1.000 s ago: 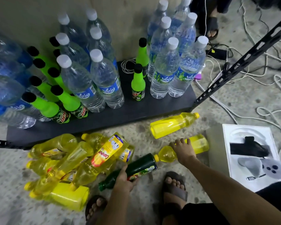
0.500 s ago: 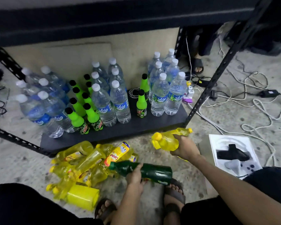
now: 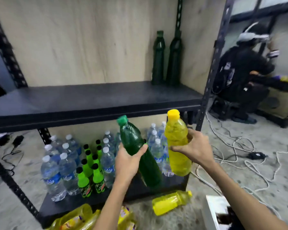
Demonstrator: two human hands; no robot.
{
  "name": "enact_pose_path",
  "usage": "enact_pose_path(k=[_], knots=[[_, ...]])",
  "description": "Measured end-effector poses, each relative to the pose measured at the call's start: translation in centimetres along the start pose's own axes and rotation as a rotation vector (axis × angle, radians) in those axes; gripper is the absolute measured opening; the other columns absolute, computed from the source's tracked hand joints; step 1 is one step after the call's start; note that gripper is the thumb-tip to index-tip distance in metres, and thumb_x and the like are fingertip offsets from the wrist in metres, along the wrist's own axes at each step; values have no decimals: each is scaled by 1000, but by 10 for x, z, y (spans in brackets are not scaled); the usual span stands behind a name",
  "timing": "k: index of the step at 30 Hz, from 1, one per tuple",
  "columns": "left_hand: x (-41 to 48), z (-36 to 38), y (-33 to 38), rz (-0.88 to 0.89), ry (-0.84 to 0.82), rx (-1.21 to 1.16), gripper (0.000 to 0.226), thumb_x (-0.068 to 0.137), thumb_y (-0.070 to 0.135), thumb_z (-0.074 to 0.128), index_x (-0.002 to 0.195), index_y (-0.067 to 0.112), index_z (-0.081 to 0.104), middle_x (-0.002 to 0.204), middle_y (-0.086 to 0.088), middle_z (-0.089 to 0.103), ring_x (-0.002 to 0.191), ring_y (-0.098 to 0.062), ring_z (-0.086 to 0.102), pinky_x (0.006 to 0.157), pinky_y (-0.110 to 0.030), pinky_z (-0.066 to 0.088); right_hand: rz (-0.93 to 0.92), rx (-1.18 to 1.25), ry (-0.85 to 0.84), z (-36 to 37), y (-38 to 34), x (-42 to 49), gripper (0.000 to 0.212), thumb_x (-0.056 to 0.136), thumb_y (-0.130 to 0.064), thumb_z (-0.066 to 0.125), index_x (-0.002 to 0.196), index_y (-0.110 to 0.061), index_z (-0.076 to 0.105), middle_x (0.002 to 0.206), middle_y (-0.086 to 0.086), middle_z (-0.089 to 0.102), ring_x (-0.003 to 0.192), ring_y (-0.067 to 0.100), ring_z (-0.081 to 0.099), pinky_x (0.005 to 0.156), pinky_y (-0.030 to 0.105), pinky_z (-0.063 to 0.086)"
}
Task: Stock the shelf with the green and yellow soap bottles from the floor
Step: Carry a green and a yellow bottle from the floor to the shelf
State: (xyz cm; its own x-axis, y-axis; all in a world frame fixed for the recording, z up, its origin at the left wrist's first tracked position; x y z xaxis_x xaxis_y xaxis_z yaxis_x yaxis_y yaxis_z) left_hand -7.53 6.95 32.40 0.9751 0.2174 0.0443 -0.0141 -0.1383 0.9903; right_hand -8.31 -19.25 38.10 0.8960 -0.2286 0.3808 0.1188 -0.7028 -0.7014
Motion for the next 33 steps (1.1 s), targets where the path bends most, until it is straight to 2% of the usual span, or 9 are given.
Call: enact_pose_path(k=[2, 3, 7, 13, 18, 21, 24, 29, 33], knots=[[8, -4, 65, 169, -12, 66, 40, 67, 58, 82, 98, 39, 64, 92, 21, 71, 93, -3, 67, 76, -26, 53, -41, 83, 31, -31, -32, 21, 50, 44, -54, 84, 85, -27, 73, 71, -14, 72, 68, -7, 66, 63, 16, 52], [11, -4, 95, 247, -12, 88, 41, 67, 59, 80, 99, 40, 64, 92, 23, 70, 93, -2, 66, 76, -26, 52, -58, 110, 70, -47, -46, 31, 47, 46, -51, 87, 85, -27, 73, 73, -14, 74, 71, -4, 68, 66, 21, 54], [33, 5, 197, 494, 53, 165, 49, 67, 64, 76, 105, 37, 61, 89, 25, 64, 92, -9, 61, 79, -29, 50, -87, 158, 241, -93, -90, 77, 40, 48, -48, 90, 81, -32, 72, 70, -17, 72, 71, -5, 67, 67, 22, 54], [123, 55, 278, 583, 67, 179, 60, 72, 60, 77, 117, 25, 59, 105, 6, 68, 98, -19, 66, 78, -29, 52, -85, 93, 360, -103, -122, 166, 53, 49, -58, 86, 90, -29, 70, 76, -14, 68, 81, 13, 65, 72, 30, 53], [212, 103, 290, 517, 79, 248, 66, 75, 54, 77, 123, 17, 51, 117, -7, 65, 109, -31, 63, 84, -35, 49, 7, 81, 387, -80, -110, 240, 60, 47, -61, 85, 92, -25, 70, 87, -1, 72, 91, 25, 68, 76, 38, 58], [255, 126, 278, 438, 49, 274, 67, 77, 50, 77, 126, 15, 48, 122, -10, 62, 112, -32, 61, 85, -36, 49, 86, 74, 400, -72, -99, 275, 58, 46, -61, 87, 85, -24, 65, 91, 5, 72, 93, 31, 68, 74, 38, 56], [289, 144, 272, 411, 34, 267, 65, 78, 48, 77, 125, 15, 47, 121, -10, 62, 109, -32, 62, 85, -35, 51, 116, 48, 404, -64, -91, 304, 64, 47, -62, 87, 89, -18, 68, 95, 9, 71, 94, 34, 68, 75, 43, 59], [315, 167, 273, 439, 13, 290, 69, 77, 52, 77, 128, 17, 47, 123, -9, 63, 110, -32, 63, 89, -40, 55, 129, 82, 389, -50, -81, 332, 53, 51, -57, 88, 76, -21, 59, 83, 3, 66, 82, 29, 68, 58, 33, 50], [320, 176, 270, 508, -14, 291, 67, 79, 52, 76, 128, 17, 47, 122, -8, 64, 108, -30, 64, 78, -32, 51, 135, 76, 407, -40, -72, 340, 57, 53, -57, 85, 81, -12, 67, 85, 10, 71, 81, 32, 70, 64, 39, 58]])
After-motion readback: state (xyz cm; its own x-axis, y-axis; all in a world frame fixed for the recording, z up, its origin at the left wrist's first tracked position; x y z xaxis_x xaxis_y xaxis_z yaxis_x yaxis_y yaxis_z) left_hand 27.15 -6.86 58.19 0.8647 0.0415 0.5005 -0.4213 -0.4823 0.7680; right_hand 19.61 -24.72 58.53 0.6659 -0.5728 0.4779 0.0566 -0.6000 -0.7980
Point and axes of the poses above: each hand's wrist, its own x-axis towards the middle knuckle, its own z-axis out of the palm, y = z × x, the point moved 6 cm from there along x, towards the middle knuckle
